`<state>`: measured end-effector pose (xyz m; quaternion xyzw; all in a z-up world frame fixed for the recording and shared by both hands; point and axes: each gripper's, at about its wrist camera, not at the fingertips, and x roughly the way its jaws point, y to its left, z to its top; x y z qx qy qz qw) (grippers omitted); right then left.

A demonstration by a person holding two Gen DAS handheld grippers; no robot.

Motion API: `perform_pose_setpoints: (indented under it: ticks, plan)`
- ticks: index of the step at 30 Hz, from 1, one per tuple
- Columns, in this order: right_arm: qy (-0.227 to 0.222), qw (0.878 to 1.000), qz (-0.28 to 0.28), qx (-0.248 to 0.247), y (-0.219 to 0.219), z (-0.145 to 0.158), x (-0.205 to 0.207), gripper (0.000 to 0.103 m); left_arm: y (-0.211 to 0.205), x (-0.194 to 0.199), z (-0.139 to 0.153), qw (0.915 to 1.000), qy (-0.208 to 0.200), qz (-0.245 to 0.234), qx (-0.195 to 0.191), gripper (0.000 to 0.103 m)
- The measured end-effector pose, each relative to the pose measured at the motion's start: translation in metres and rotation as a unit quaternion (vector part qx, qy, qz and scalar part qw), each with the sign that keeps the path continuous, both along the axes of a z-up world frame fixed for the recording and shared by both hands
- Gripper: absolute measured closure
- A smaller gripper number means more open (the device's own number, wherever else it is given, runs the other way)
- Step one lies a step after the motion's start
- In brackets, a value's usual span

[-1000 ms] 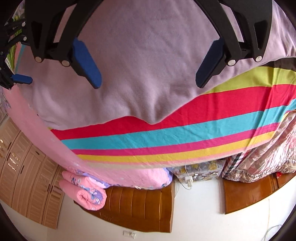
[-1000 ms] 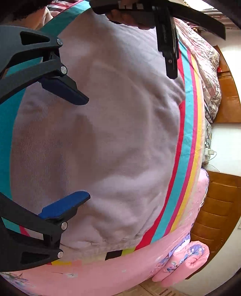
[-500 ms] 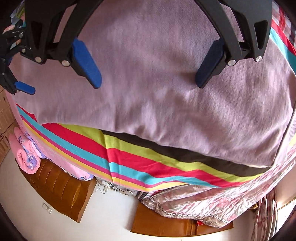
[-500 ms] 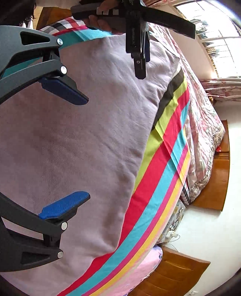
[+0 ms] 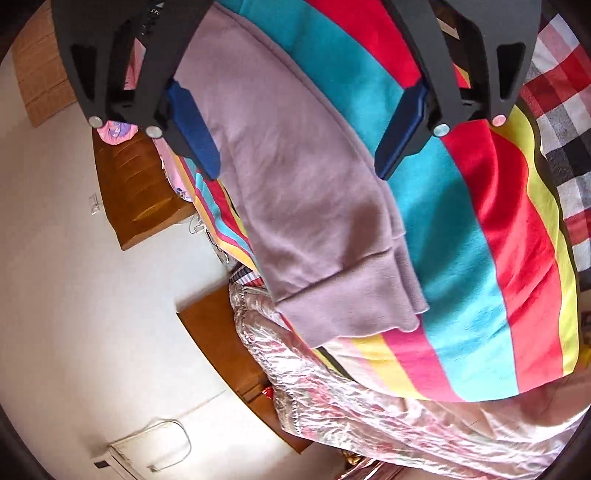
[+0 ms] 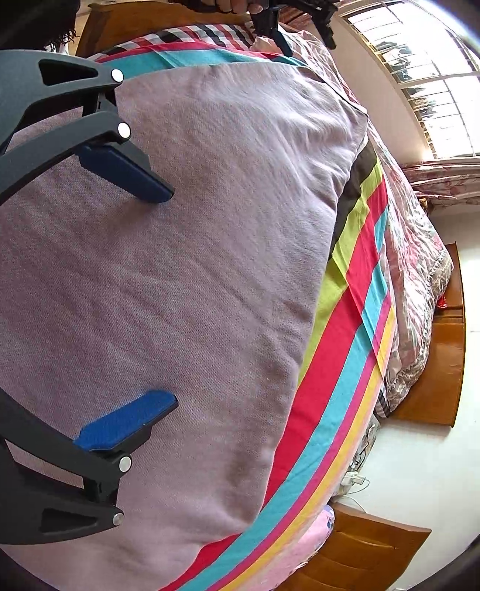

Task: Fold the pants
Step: 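Grasp the ribbed pant cuff with the left gripper and lift it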

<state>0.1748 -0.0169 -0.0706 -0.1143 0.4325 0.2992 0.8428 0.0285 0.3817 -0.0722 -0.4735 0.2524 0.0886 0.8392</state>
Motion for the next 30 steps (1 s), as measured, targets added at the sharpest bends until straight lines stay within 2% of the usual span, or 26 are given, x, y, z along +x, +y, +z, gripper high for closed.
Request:
perform_pose_setpoints:
  ticks: [3,4,8,12,14,15,17,20,22,25,28,30]
  plan:
    - [0.003,1.0,0.001,0.01,-0.003,0.001,0.0,0.004,0.014,0.0,-0.012,0.9997,0.014,0.014,-0.016,0.029]
    - [0.003,1.0,0.001,0.011,-0.003,0.001,0.0,0.004,0.018,0.001,-0.017,0.9996,0.014,0.018,-0.019,0.034]
    - [0.003,1.0,0.001,0.009,-0.004,0.001,0.0,0.004,0.041,0.003,-0.028,0.9981,-0.005,0.035,-0.051,0.049]
    - [0.008,1.0,-0.002,0.003,-0.002,0.004,0.001,0.004,0.069,0.008,-0.032,0.9968,-0.018,0.045,-0.064,0.061]
    - [0.007,1.0,-0.005,0.012,0.002,0.011,0.004,0.004,0.081,0.009,-0.037,0.9958,-0.029,0.045,-0.075,0.071]
    - [0.005,1.0,0.0,0.023,0.006,0.017,0.006,0.004,0.086,0.01,-0.04,0.9949,-0.036,0.043,-0.083,0.073]
    - [0.004,0.999,0.02,0.039,0.02,0.027,0.009,0.004,0.095,0.01,-0.048,0.9934,-0.048,0.039,-0.096,0.084]
    - [-0.002,0.997,0.062,0.04,0.052,0.033,0.008,0.004,0.1,0.008,-0.053,0.9926,-0.062,0.034,-0.099,0.092]
    - [-0.008,0.995,0.092,0.024,0.073,0.028,0.003,0.004,0.099,0.004,-0.051,0.9929,-0.066,0.04,-0.091,0.093]
    - [0.013,0.994,0.11,-0.017,0.088,0.007,-0.004,0.004,0.103,0.012,-0.041,0.9953,-0.054,0.043,-0.068,0.093]
    - [0.005,0.994,0.109,-0.007,0.082,0.003,-0.007,0.004,0.103,0.015,-0.032,0.9976,-0.036,0.044,-0.04,0.093]
    - [0.005,0.994,0.108,-0.004,0.08,0.004,-0.007,0.004,0.093,0.02,-0.017,0.9987,-0.018,0.048,0.002,0.093]
